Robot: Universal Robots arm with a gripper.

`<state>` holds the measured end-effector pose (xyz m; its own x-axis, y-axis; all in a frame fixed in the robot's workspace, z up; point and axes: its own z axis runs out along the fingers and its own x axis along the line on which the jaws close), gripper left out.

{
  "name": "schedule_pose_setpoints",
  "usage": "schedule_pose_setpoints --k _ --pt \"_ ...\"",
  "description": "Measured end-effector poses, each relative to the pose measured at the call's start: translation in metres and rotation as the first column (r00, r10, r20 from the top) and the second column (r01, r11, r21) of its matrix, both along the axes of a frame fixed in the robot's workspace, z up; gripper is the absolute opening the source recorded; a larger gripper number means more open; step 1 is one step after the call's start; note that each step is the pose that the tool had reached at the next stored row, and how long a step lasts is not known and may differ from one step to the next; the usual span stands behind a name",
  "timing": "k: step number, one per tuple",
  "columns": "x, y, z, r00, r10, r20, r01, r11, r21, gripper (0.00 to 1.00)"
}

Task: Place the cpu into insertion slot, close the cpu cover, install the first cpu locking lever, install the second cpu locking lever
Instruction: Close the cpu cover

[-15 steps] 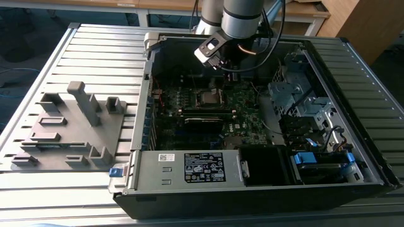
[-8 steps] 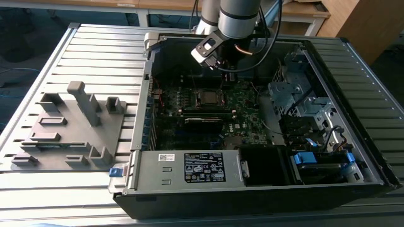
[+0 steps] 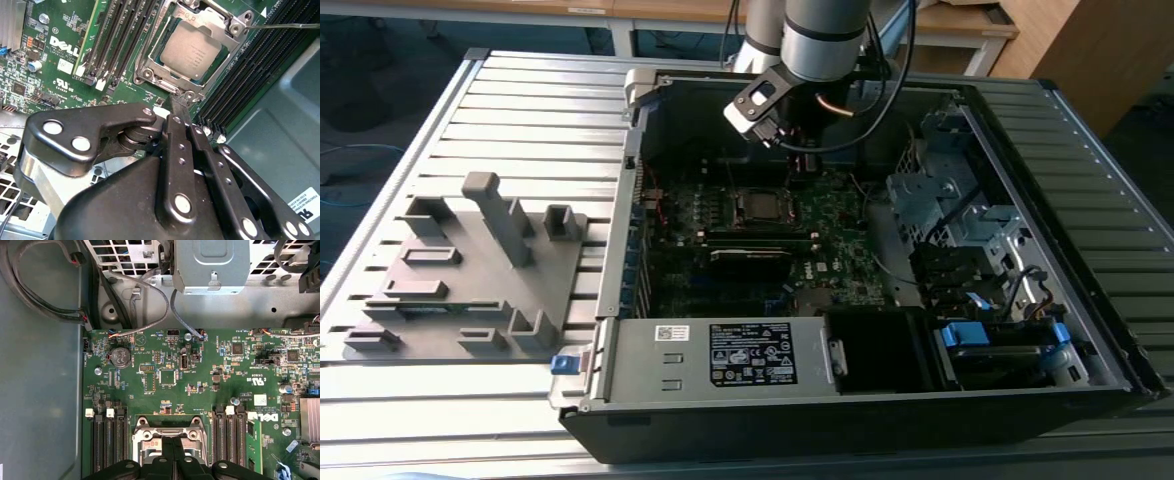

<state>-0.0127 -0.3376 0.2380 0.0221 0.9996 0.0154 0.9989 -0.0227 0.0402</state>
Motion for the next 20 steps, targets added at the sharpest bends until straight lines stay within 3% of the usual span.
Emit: schedule_pose_setpoints --k 4,9,20 --pt "-0.0001 0.0000 0.0000 1.0000 0.000 -0.0013 0.000 1.0000 -0.0001 0.11" --pt "-0.0001 0.0000 -0.0002 0.9999 0.000 -0.0133 0.000 1.0000 -0.0002 0.11" --pt "-0.0015 0.0000 -0.0003 0.9999 0.000 -0.0135 0.000 1.0000 0.0000 0.11"
